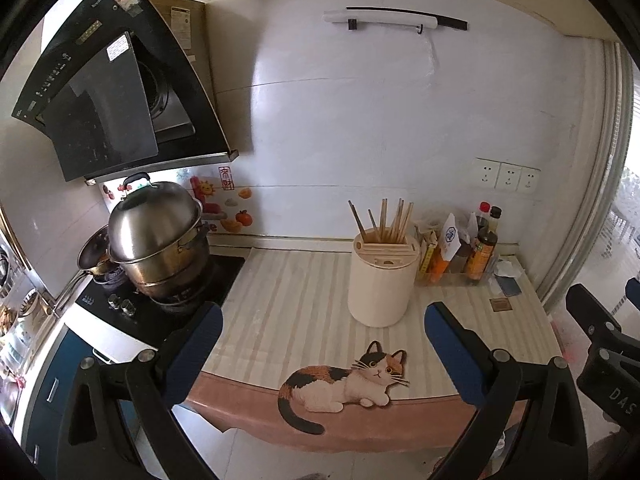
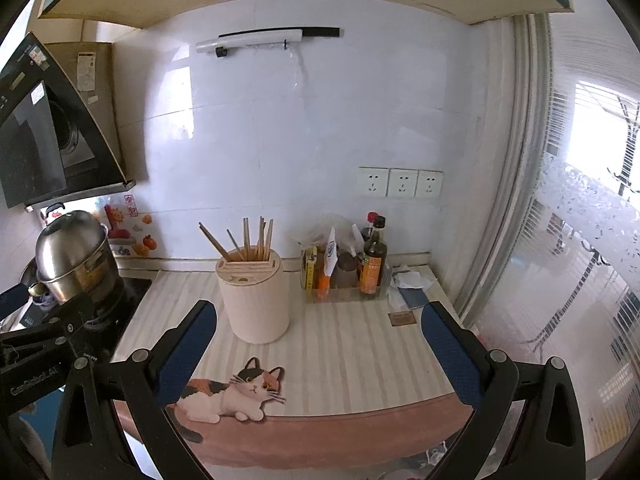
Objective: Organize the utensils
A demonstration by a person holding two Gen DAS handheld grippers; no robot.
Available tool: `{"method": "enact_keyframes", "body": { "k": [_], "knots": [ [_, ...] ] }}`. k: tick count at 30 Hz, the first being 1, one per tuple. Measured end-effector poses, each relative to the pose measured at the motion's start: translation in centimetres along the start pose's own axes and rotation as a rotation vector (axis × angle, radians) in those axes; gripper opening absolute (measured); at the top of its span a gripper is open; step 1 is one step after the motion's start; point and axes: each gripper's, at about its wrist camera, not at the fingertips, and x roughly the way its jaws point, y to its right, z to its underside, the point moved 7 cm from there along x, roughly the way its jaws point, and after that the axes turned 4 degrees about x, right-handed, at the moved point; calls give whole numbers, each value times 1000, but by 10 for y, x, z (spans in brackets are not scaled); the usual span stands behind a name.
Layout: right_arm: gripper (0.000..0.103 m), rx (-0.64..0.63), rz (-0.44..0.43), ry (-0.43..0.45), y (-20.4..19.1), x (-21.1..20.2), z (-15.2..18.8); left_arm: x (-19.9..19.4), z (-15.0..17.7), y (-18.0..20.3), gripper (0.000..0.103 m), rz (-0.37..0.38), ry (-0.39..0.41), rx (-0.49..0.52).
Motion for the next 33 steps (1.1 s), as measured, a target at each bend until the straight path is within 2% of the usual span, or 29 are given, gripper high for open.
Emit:
{"method": "enact_keyframes", "body": {
  "k": [16, 33],
  "knots": [
    [103, -11, -36, 0, -4, 8, -5, 2, -4, -2, 103, -31, 7, -4],
    [103, -11, -33, 0, 1, 11, -7, 2, -7, 4, 103, -20, 11, -4]
  ]
}}
